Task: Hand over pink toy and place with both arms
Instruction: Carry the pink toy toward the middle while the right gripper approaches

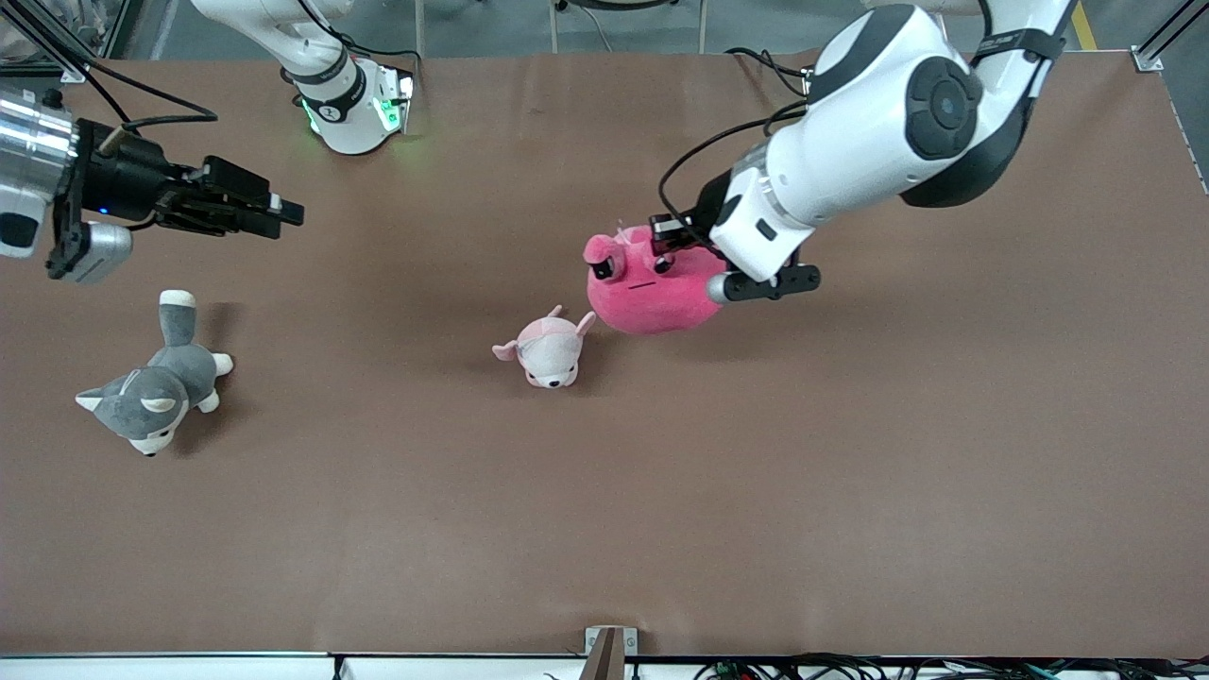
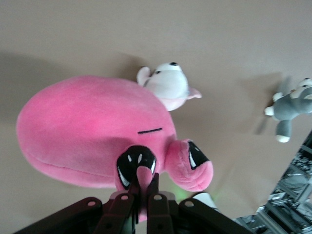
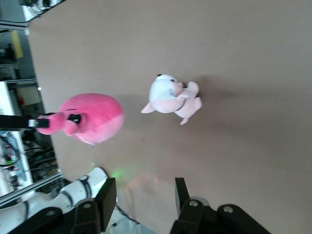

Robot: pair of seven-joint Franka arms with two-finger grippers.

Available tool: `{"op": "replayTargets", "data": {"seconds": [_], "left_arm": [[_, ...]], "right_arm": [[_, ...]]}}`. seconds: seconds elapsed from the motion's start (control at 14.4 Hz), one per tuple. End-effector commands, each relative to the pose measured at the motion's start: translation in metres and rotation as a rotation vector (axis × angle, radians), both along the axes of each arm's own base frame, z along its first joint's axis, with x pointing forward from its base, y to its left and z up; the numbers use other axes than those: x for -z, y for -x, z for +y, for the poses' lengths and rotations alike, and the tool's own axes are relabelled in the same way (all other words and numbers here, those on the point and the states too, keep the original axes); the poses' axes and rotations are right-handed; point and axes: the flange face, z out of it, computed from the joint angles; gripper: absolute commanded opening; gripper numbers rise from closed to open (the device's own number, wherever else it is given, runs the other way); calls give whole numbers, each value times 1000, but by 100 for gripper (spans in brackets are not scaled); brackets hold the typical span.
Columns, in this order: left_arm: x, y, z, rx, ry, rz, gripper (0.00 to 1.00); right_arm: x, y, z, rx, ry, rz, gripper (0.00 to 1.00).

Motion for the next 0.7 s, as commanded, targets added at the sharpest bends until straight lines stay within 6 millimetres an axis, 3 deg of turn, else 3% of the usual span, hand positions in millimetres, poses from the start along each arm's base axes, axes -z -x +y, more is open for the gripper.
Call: {"op": "replayTargets", "data": {"seconds": [0.0,0.42,0.63], "left_arm": [[3,5,-34,-14,46,9,0],[14,5,-42,-13,49,14,0],[19,14,-56,3,48,17,0]], "right_arm": [[-2,3,46,-41,-29,-18,56],[36,-2,102,-118,-13,30,54],[43,-2,118,-124,-3,20,54]]}}
